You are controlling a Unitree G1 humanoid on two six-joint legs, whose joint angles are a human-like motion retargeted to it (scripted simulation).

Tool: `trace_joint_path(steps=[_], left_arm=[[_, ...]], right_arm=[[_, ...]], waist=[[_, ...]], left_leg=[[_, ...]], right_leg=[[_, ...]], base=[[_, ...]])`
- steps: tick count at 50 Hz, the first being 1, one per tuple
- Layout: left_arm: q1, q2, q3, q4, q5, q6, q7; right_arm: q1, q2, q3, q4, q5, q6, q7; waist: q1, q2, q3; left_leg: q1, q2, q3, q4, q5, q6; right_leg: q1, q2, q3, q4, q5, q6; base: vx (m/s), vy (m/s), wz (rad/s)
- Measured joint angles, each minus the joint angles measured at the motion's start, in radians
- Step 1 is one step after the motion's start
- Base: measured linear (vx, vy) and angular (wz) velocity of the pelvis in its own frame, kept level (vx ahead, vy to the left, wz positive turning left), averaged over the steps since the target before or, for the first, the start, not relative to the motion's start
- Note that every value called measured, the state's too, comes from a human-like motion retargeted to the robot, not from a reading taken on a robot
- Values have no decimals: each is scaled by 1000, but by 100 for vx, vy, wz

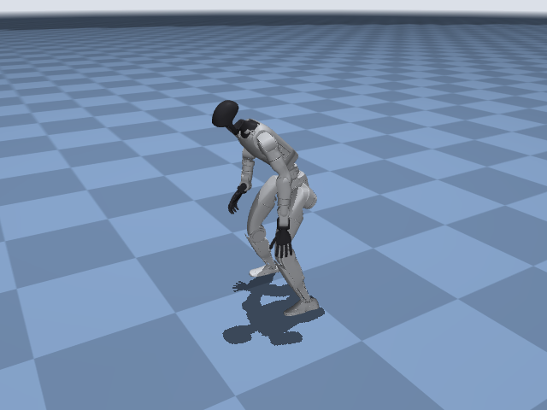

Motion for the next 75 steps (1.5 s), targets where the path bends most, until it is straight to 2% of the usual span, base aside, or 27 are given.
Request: trace_joint_path(steps=[3,5,8,10,12,13,15,17,20,23,26,30,31,32,33,35,37,38,40,43,47,50,55,59,63,68,75], left_arm=[[-74,34,-74,48,172,32,-97],[-63,74,-103,-11,305,16,-141],[64,154,-137,-205,374,-10,-70],[184,192,-138,-324,356,-23,-11],[314,202,-122,-411,292,-41,-12],[375,201,-111,-447,258,-51,-32],[477,203,-97,-516,226,-66,-84],[546,232,-91,-593,254,-78,-109],[615,294,-60,-695,292,-111,-100],[652,311,12,-707,253,-145,-128],[641,304,118,-652,176,-153,-220],[588,334,180,-587,130,-135,-237],[561,349,176,-570,123,-128,-217],[526,361,171,-546,112,-116,-194],[476,367,165,-509,96,-93,-161],[398,353,161,-416,50,-31,-95],[341,297,148,-279,41,9,-58],[295,257,128,-191,53,33,-60],[258,175,92,-65,135,41,-93],[299,92,86,-61,252,-10,-156],[379,29,109,-157,240,-52,-171],[387,19,71,-200,231,-71,-196],[260,-6,-74,-114,239,-84,-161],[205,-34,-155,1,354,-66,-211],[228,-21,-132,-20,422,-75,-290],[292,-33,-82,-13,335,-87,-205],[360,-61,-44,111,330,-55,-208]], right_arm=[[-32,-1,-19,7,47,-17,19],[9,-42,-48,-82,100,-53,33],[183,-150,-104,-363,180,-99,50],[338,-209,-171,-537,212,-124,102],[499,-239,-260,-635,224,-134,193],[574,-244,-307,-659,225,-133,240],[703,-232,-386,-667,234,-123,310],[780,-200,-427,-632,265,-107,337],[802,-168,-433,-524,293,-87,345],[776,-201,-414,-392,208,-56,364],[701,-269,-364,-249,64,-37,412],[652,-343,-299,-186,10,-41,453],[634,-360,-285,-190,27,-42,458],[607,-375,-270,-189,46,-42,460],[562,-387,-254,-183,67,-37,455],[476,-385,-226,-138,68,-14,424],[390,-325,-196,-32,16,21,337],[328,-278,-168,47,4,46,299],[263,-176,-155,168,15,58,234],[247,-71,-184,205,68,23,244],[253,-45,-138,146,-19,6,307],[245,-69,-68,103,-58,-10,366],[155,-59,35,223,19,-40,352],[115,-39,67,352,-110,13,425],[155,-33,30,315,-127,13,444],[187,-15,26,279,-76,-12,363],[202,6,42,287,-116,2,415]], waist=[[-1,6,0],[11,10,0],[13,23,-16],[-4,30,-92],[-17,35,-225],[-18,40,-291],[-1,56,-389],[27,67,-427],[64,64,-428],[93,46,-423],[121,39,-409],[132,30,-369],[126,26,-338],[118,23,-300],[105,23,-245],[76,24,-134],[44,24,-83],[33,28,-78],[20,35,-124],[28,42,-250],[58,49,-393],[89,53,-454],[136,45,-440],[159,40,-440],[181,22,-459],[200,9,-450],[195,0,-444]], left_leg=[[-62,-3,-8,207,-109,14],[-12,9,-2,262,-166,11],[247,46,31,142,-173,-8],[441,58,58,-43,-76,-1],[582,51,77,-250,187,11],[635,47,83,-345,370,-1],[724,40,80,-500,707,-74],[787,17,42,-568,793,-154],[826,-8,39,-596,667,-223],[813,10,183,-641,509,-244],[791,32,332,-711,308,-258],[759,42,364,-785,130,-284],[749,39,318,-768,157,-267],[734,36,268,-725,198,-232],[706,34,210,-629,264,-162],[621,36,140,-287,265,-13],[579,63,131,-21,109,-47],[588,69,120,7,74,-33],[624,76,114,-32,66,-52],[701,72,139,-269,175,-128],[815,58,192,-628,333,-198],[846,56,216,-732,344,-227],[850,42,206,-718,299,-203],[848,34,187,-696,289,-204],[856,25,179,-712,282,-205],[875,21,192,-731,273,-209],[881,26,204,-740,262,-206]], right_leg=[[-57,-16,16,205,-118,-45],[-4,-22,12,254,-170,-53],[268,-26,-51,119,-149,-27],[461,-22,-104,-50,-24,-11],[578,-16,-120,-209,253,-11],[613,-9,-111,-274,435,-9],[663,22,-51,-377,760,28],[698,72,52,-418,839,82],[710,105,111,-425,688,129],[687,77,32,-500,544,196],[651,61,-35,-604,404,260],[595,57,-33,-673,255,317],[589,56,-14,-658,283,296],[580,56,6,-619,308,249],[565,58,26,-531,331,148],[506,58,48,-205,247,-68],[496,41,19,22,109,-47],[510,45,15,44,82,-61],[552,55,3,-6,96,-36],[626,70,6,-253,231,54],[713,73,-1,-586,388,145],[727,67,-23,-672,410,189],[754,49,-42,-690,386,170],[779,39,-67,-693,397,195],[794,30,-83,-705,392,206],[801,25,-79,-714,381,203],[790,30,-68,-706,371,210]], base=[[32,-2,8],[59,-3,-13],[91,-4,-11],[116,-3,13],[122,-2,21],[118,-2,6],[110,-3,-17],[98,-4,-39],[84,-2,-49],[72,0,-48],[66,2,-56],[63,3,-31],[56,2,-10],[50,1,-1],[45,0,6],[44,1,18],[50,1,30],[46,1,22],[43,2,9],[36,4,-19],[27,7,-31],[21,8,-13],[14,7,16],[14,5,26],[15,3,14],[13,3,-9],[8,0,-9]])
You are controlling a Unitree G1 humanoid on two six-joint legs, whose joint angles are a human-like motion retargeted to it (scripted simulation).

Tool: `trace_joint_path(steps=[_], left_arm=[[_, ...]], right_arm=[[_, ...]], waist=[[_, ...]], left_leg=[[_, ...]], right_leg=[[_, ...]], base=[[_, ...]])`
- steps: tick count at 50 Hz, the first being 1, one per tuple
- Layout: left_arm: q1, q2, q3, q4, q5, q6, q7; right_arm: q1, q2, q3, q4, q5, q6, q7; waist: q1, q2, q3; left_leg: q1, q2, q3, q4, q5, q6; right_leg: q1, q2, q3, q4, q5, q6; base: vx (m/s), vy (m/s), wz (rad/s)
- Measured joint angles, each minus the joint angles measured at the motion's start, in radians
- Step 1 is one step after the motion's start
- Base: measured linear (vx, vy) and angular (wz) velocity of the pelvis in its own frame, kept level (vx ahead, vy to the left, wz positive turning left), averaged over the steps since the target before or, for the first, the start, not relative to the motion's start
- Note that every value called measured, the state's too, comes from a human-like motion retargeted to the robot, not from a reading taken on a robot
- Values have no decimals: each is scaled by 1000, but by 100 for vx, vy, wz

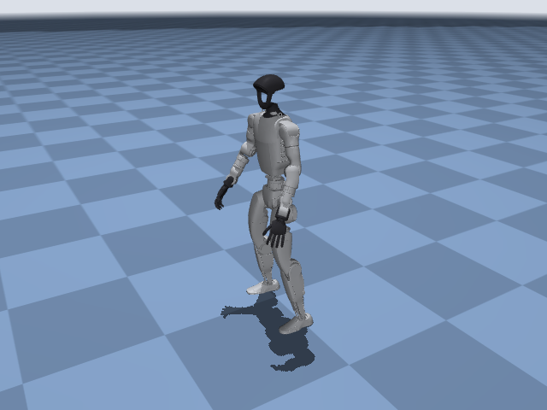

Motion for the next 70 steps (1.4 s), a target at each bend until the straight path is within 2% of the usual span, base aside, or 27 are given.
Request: trace_joint_path(steps=[7,20,27,34,38,40,43,47,50,53,55,57,58,60,62,63,65,68,70], left_arm=[[23,-1,-12,53,31,-3,-24],[44,8,29,-91,-61,-17,23],[44,58,16,-231,-59,-41,28],[44,112,28,-370,-132,-63,60],[16,119,46,-393,-166,-63,69],[-9,118,46,-397,-189,-55,62],[-63,130,20,-414,-238,-25,58],[-121,173,-72,-406,-227,8,81],[-129,251,-94,-403,-53,6,10],[-27,365,-48,-492,152,-16,-15],[106,425,-21,-577,146,-14,41],[267,465,30,-646,69,-19,75],[350,480,68,-676,28,-25,66],[500,484,147,-724,-58,-34,17],[597,444,209,-734,-169,-40,-16],[631,418,234,-728,-232,-42,-18],[676,366,279,-697,-351,-53,-1],[685,303,343,-607,-463,-61,34],[659,267,377,-523,-501,-50,60]], right_arm=[[28,11,8,-1,2,-5,24],[42,21,2,-13,6,-9,-11],[81,-23,-21,-156,43,-38,-46],[145,-68,-91,-312,118,-67,-79],[135,-86,-106,-334,135,-66,-78],[112,-100,-103,-333,138,-56,-65],[62,-129,-90,-351,160,-38,-66],[-3,-136,-22,-316,179,-10,-152],[-84,-137,16,-230,144,6,-108],[-48,-216,-24,-324,172,-32,-41],[113,-313,-103,-516,215,-55,-68],[330,-381,-230,-701,264,-84,-82],[436,-400,-298,-772,298,-96,-61],[612,-406,-416,-856,365,-108,16],[693,-380,-472,-845,382,-95,78],[703,-365,-481,-816,374,-83,94],[683,-343,-477,-732,335,-60,107],[592,-324,-446,-566,276,-33,88],[514,-311,-414,-443,247,-18,58]], waist=[[-3,-12,9],[3,-23,31],[-8,-26,71],[-19,-29,167],[-25,-21,267],[-29,-9,332],[-47,19,431],[-56,33,444],[-60,26,444],[-55,24,422],[-51,31,370],[-55,29,260],[-60,25,191],[-73,18,64],[-83,23,-6],[-86,26,-23],[-89,27,-40],[-76,22,-45],[-64,20,-45]], left_leg=[[-7,2,-2,-6,-9,0],[-16,7,11,9,-22,2],[-45,8,5,10,-23,0],[-120,6,-10,-4,-5,-5],[-175,9,-16,-16,9,-2],[-212,12,-20,2,7,19],[-357,23,-45,225,-96,99],[-666,46,-89,730,-333,204],[-788,68,-101,1006,-465,230],[-727,92,-84,1058,-539,224],[-573,96,-51,943,-525,206],[-399,76,-25,729,-382,197],[-326,60,-23,613,-252,192],[-215,26,-49,394,127,155],[-128,7,-91,219,472,59],[-94,2,-105,169,553,17],[-53,-7,-101,131,544,-25],[-42,-16,-42,116,396,-46],[-51,-15,9,79,286,-64]], right_leg=[[-2,2,-7,-12,-6,5],[-13,5,-1,-6,-16,6],[-37,7,-7,-7,-14,14],[-105,7,-16,-19,6,30],[-164,12,-9,-20,6,36],[-199,17,3,-6,-7,19],[-304,25,27,137,-98,-56],[-601,26,67,617,-359,-174],[-734,23,94,910,-520,-256],[-678,14,85,961,-589,-263],[-526,-6,44,852,-562,-232],[-350,-24,-17,660,-412,-215],[-277,-30,-44,560,-283,-218],[-169,-31,-70,384,79,-232],[-100,-3,-21,259,402,-200],[-73,21,31,220,479,-169],[-42,58,129,185,493,-112],[-62,51,126,171,401,-65],[-90,37,88,133,302,-22]], base=[[7,0,2],[7,-1,-4],[1,0,0],[-3,0,4],[-14,-1,4],[-19,0,-6],[-19,2,-2],[-3,1,-1],[23,-1,-15],[61,2,-16],[101,7,8],[125,9,38],[131,9,57],[128,8,68],[119,5,64],[110,2,49],[101,0,28],[86,0,-6],[76,1,-12]])
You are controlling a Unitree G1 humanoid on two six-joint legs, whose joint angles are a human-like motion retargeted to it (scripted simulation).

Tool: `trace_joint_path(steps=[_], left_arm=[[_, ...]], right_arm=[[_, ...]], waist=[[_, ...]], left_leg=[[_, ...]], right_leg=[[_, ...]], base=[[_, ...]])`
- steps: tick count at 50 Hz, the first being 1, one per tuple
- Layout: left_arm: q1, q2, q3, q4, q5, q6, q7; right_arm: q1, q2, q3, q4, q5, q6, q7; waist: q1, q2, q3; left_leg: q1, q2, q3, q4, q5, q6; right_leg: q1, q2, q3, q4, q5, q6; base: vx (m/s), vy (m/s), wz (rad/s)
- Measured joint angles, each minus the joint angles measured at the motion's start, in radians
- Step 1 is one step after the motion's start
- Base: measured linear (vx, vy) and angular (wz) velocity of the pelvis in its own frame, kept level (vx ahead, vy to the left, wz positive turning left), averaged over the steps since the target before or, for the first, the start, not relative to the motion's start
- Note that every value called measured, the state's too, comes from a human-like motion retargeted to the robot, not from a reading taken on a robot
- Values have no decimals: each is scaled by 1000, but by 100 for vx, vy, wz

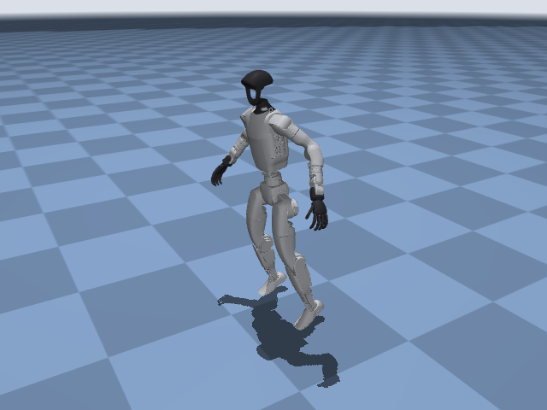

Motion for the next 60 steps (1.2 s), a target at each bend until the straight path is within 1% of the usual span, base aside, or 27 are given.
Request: trace_joint_path(steps=[3,5,7,8,9,10,11,12,13,14,15,17,18,20,23,25,27,28,30,32,35,37,39,42,45,52,60], left_arm=[[-84,-43,17,140,-2,21,49],[-156,-65,12,228,19,32,71],[-235,-78,-1,292,60,40,70],[-277,-82,-8,314,88,45,63],[-321,-84,-19,330,119,52,56],[-367,-84,-31,343,150,61,49],[-418,-78,-53,354,173,78,43],[-460,-73,-80,363,198,90,36],[-487,-66,-115,367,230,95,26],[-503,-64,-158,365,276,94,14],[-515,-64,-204,359,330,90,2],[-530,-74,-279,331,465,79,-28],[-537,-84,-295,314,521,72,-41],[-540,-113,-299,298,558,57,-34],[-539,-169,-270,329,500,52,29],[-528,-191,-248,337,449,50,38],[-516,-197,-240,325,391,39,8],[-512,-197,-245,317,362,32,-7],[-518,-192,-269,307,320,18,-21],[-552,-186,-311,329,317,14,-6],[-627,-194,-359,413,396,29,20],[-667,-203,-364,460,460,45,14],[-682,-208,-351,469,482,53,6],[-674,-211,-332,443,437,49,4],[-667,-219,-339,437,411,40,8],[-659,-236,-374,455,488,32,-47],[-621,-260,-355,473,509,33,-43]], right_arm=[[-121,17,63,170,-39,14,-52],[-198,23,106,256,-68,20,-78],[-264,16,142,293,-92,23,-87],[-297,9,160,297,-98,25,-90],[-337,1,182,298,-96,28,-99],[-379,-8,206,296,-89,31,-111],[-440,-10,240,304,-77,38,-126],[-494,-7,273,312,-71,43,-142],[-537,5,303,320,-81,49,-163],[-567,23,329,322,-98,53,-185],[-592,44,353,320,-118,56,-207],[-606,92,372,281,-142,46,-231],[-598,114,367,251,-151,38,-237],[-563,151,358,206,-177,23,-251],[-508,204,362,234,-241,31,-274],[-465,229,350,262,-251,37,-233],[-416,235,327,264,-208,31,-166],[-391,233,318,257,-179,26,-139],[-350,229,312,246,-129,13,-119],[-334,231,316,265,-113,4,-138],[-353,264,321,370,-151,11,-185],[-375,290,309,441,-176,24,-187],[-384,309,287,468,-168,29,-176],[-380,320,269,453,-121,24,-162],[-382,313,292,434,-116,15,-156],[-386,309,297,432,-137,10,-141],[-378,304,300,430,-154,10,-130]], waist=[[13,-5,18],[24,2,50],[40,17,106],[48,25,143],[52,30,188],[54,33,236],[43,33,296],[32,34,351],[21,36,397],[11,37,425],[2,37,444],[-17,41,442],[-23,43,436],[-30,37,396],[-29,13,298],[-25,2,224],[-20,1,161],[-18,1,136],[-17,-1,97],[-14,-7,76],[-10,-18,68],[-8,-25,69],[-9,-32,68],[-14,-42,63],[-19,-45,61],[-21,-50,62],[-3,-44,50]], left_leg=[[-30,-10,52,-81,-231,-14],[-54,-11,57,-126,-351,-23],[-81,-10,34,-151,-403,-31],[-95,-13,6,-152,-389,-27],[-120,-22,-33,-115,-338,9],[-150,-34,-78,-59,-269,62],[-235,-50,-109,158,-276,149],[-313,-59,-131,373,-307,214],[-375,-56,-134,588,-385,235],[-401,-46,-131,716,-446,239],[-409,-34,-125,802,-498,233],[-375,-12,-108,809,-510,239],[-348,-3,-100,775,-491,236],[-291,-1,-89,652,-432,207],[-190,-15,-90,367,-302,157],[-136,-15,-85,192,-219,113],[-98,-6,-67,70,-178,66],[-86,0,-57,33,-178,48],[-68,9,-40,-15,-199,32],[-58,14,-38,-39,-226,48],[-44,22,-45,-57,-247,69],[-36,29,-43,-67,-250,65],[-26,34,-36,-82,-253,62],[-12,43,-24,-105,-261,63],[-3,51,-17,-116,-266,68],[13,54,-16,-120,-268,65],[32,55,-2,-120,-276,64]], right_leg=[[-47,-28,-54,-100,-155,88],[-79,-40,-88,-154,-273,130],[-112,-51,-106,-167,-354,151],[-127,-57,-100,-158,-349,147],[-145,-65,-78,-123,-316,100],[-163,-73,-49,-75,-271,32],[-224,-84,-18,107,-307,-100],[-282,-93,8,297,-362,-210],[-333,-99,20,501,-454,-274],[-352,-106,20,626,-523,-301],[-355,-112,13,711,-579,-309],[-313,-108,-12,713,-590,-314],[-284,-103,-24,677,-566,-307],[-229,-98,-46,552,-490,-253],[-135,-85,-66,270,-354,-171],[-94,-74,-75,110,-268,-119],[-70,-61,-92,7,-220,-64],[-60,-55,-101,-29,-212,-40],[-40,-46,-114,-83,-217,-2],[-29,-41,-120,-109,-233,18],[-20,-32,-128,-116,-251,38],[-13,-26,-135,-124,-255,44],[-9,-20,-136,-136,-259,44],[-16,-12,-127,-131,-268,41],[-22,-4,-123,-120,-276,41],[-3,-3,-131,-125,-282,44],[8,-1,-126,-122,-292,31]], base=[[71,2,2],[67,2,5],[63,1,0],[56,-1,4],[50,-2,10],[42,-2,28],[39,-3,41],[40,-3,50],[46,-4,41],[52,-5,30],[52,-4,17],[48,-2,3],[42,0,-9],[37,1,-17],[31,-1,-25],[26,-2,-31],[24,-1,-26],[22,-2,-14],[20,-2,-2],[16,-4,4],[11,-6,-1],[9,-7,-6],[8,-7,-11],[7,-5,-14],[7,-4,-10],[8,-1,1],[8,1,-6]])
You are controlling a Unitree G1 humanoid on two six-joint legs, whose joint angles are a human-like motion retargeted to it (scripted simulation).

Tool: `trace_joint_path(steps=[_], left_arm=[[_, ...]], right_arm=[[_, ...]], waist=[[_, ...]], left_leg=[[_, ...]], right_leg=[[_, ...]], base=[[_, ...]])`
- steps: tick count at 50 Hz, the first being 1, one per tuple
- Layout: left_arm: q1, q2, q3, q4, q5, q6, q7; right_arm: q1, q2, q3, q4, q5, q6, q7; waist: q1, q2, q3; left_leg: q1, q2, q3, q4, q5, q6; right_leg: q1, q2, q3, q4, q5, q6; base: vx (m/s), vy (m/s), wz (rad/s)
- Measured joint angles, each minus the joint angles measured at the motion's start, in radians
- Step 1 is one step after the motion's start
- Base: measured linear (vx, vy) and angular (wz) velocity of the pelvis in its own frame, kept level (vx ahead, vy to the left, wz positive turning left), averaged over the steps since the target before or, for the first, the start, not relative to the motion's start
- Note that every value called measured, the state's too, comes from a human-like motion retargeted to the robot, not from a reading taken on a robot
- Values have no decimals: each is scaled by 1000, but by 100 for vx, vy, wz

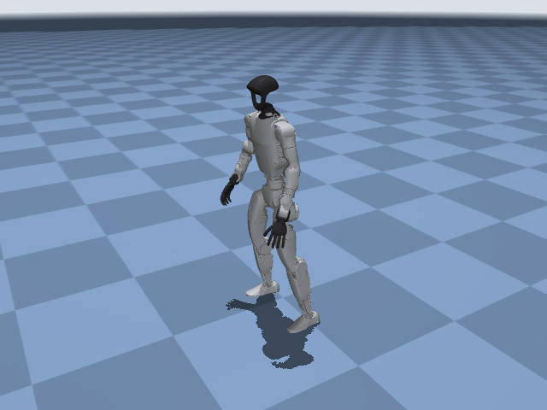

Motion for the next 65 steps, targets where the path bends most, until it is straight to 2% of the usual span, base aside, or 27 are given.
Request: trace_joint_path(steps=[8,27,31,36,40,42,45,47,50,52,53,55,57,58,60,62,63,65], left_arm=[[28,-2,7,-1,-15,1,16],[70,45,11,-110,-62,-23,30],[68,54,10,-151,-86,-30,41],[8,61,-21,-197,-141,-41,58],[-101,72,-60,-266,-213,-30,64],[-146,87,-95,-316,-238,-22,87],[-200,122,-165,-350,-209,-13,128],[-231,145,-195,-320,-147,-10,121],[-235,150,-190,-226,-72,3,97],[-191,136,-169,-179,-80,20,146],[-149,136,-164,-188,-115,29,196],[-35,150,-152,-249,-189,29,284],[91,180,-142,-333,-224,13,282],[148,193,-136,-372,-224,8,249],[246,211,-116,-444,-215,7,158],[327,231,-82,-518,-228,1,73],[361,248,-61,-557,-247,-8,41],[409,272,-10,-614,-287,-20,3]], right_arm=[[2,-10,-4,-1,-8,2,3],[-7,-50,29,-83,-55,-29,7],[-12,-49,20,-141,-2,-45,-16],[-61,-46,34,-195,52,-54,-36],[-110,-93,61,-280,70,-42,-10],[-125,-125,97,-325,78,-37,-6],[-179,-154,184,-308,49,-22,-10],[-255,-136,235,-201,9,-6,-3],[-337,-78,231,-31,-6,13,-15],[-308,-61,192,-39,34,5,-98],[-255,-73,170,-108,55,3,-144],[-123,-112,127,-279,72,-11,-175],[9,-153,81,-420,69,-21,-115],[72,-170,52,-472,70,-20,-76],[196,-190,-16,-550,85,-11,-19],[297,-187,-77,-589,102,0,-1],[331,-178,-101,-593,106,3,2],[355,-170,-133,-571,102,10,-8]], waist=[[3,5,-9],[7,9,55],[-12,6,101],[-32,5,233],[-51,18,387],[-69,28,435],[-87,43,439],[-93,47,439],[-100,45,420],[-88,42,377],[-81,40,349],[-74,29,254],[-76,20,131],[-74,21,77],[-57,39,7],[-28,55,-20],[-11,52,-21],[16,51,-24]], left_leg=[[-3,-6,-6,25,-24,0],[-47,-23,-15,37,-42,2],[-84,-25,-21,28,-35,2],[-136,-26,-20,17,-23,3],[-247,-38,-50,108,-52,32],[-374,-44,-75,282,-131,74],[-614,-39,-105,639,-285,130],[-710,-27,-114,841,-377,159],[-717,-3,-108,994,-471,192],[-602,21,-75,946,-481,193],[-512,29,-49,874,-461,187],[-333,26,9,673,-338,182],[-204,6,43,461,-44,176],[-157,-2,47,370,149,164],[-72,-16,15,216,484,92],[-13,-43,-69,138,534,-5],[6,-57,-103,119,476,-38],[9,-65,-103,102,344,-57]], right_leg=[[12,-9,-6,3,-15,-1],[-28,-26,-2,8,-9,17],[-67,-26,0,8,7,27],[-133,-27,10,23,20,19],[-227,-33,49,111,-74,-36],[-323,-38,73,242,-156,-92],[-523,-45,91,531,-306,-180],[-612,-48,103,715,-406,-232],[-623,-50,112,861,-510,-269],[-519,-48,98,817,-516,-265],[-438,-51,81,754,-493,-255],[-272,-63,29,578,-377,-236],[-146,-70,-19,393,-111,-237],[-101,-66,-28,316,66,-242],[-29,-34,10,200,387,-214],[13,14,112,151,492,-122],[26,26,143,143,477,-74],[17,22,128,132,427,-38]], base=[[4,1,2],[0,0,0],[-9,2,9],[-17,1,6],[-24,1,34],[-19,1,49],[-6,0,20],[15,-1,-13],[45,-1,-31],[81,-1,-47],[101,0,-40],[114,1,-21],[116,1,2],[110,1,4],[103,1,-7],[92,1,-24],[85,1,-32],[78,3,-39]])
